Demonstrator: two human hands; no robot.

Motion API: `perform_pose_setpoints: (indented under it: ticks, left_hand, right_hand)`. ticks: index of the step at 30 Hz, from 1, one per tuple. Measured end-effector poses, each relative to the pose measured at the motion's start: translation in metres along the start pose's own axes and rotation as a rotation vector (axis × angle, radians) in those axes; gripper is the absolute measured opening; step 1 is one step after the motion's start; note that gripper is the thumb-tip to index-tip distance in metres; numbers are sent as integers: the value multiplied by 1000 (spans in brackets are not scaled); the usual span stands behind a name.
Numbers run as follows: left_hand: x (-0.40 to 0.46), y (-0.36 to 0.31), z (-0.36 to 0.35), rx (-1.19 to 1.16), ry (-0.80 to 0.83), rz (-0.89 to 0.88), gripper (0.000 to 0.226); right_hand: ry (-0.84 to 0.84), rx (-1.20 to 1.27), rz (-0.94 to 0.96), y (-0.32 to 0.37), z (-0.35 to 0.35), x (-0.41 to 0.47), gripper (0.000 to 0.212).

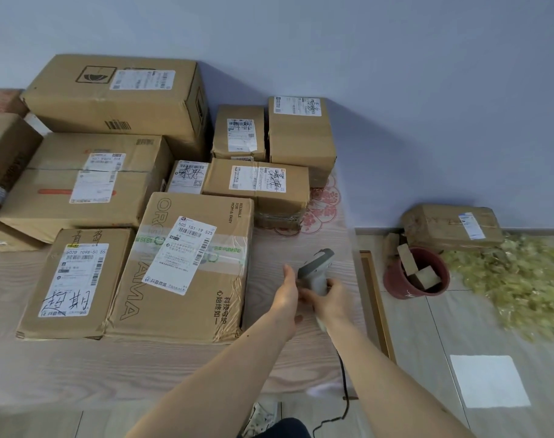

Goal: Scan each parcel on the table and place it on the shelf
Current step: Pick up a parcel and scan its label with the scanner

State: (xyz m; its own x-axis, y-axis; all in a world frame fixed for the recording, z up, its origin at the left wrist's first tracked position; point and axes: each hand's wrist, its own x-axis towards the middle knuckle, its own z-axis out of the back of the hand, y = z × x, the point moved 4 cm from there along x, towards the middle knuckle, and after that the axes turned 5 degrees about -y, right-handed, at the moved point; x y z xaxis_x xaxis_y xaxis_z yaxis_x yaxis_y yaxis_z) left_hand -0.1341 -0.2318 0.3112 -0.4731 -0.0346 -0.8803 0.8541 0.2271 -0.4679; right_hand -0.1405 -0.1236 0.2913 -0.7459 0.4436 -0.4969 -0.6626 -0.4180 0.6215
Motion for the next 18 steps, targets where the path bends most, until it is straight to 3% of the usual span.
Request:
perform_pose_setpoints:
  ticks: [11,13,15,18]
  left_hand:
    - [0,5,-4,-78,-14,32,70]
    - [-3,3,-1,-42,-13,20,67]
    - [-3,1,2,-20,-8,3,71]
    - [-4,-4,6,-13,16,-7,72]
  right_hand:
    - [33,-37,91,8,13,-11,27]
    - [39,-34,74,12,16,-13,32]
    - [4,-22,58,17,19,-14,55]
    - [-43,52,33,28,23,-16,59]
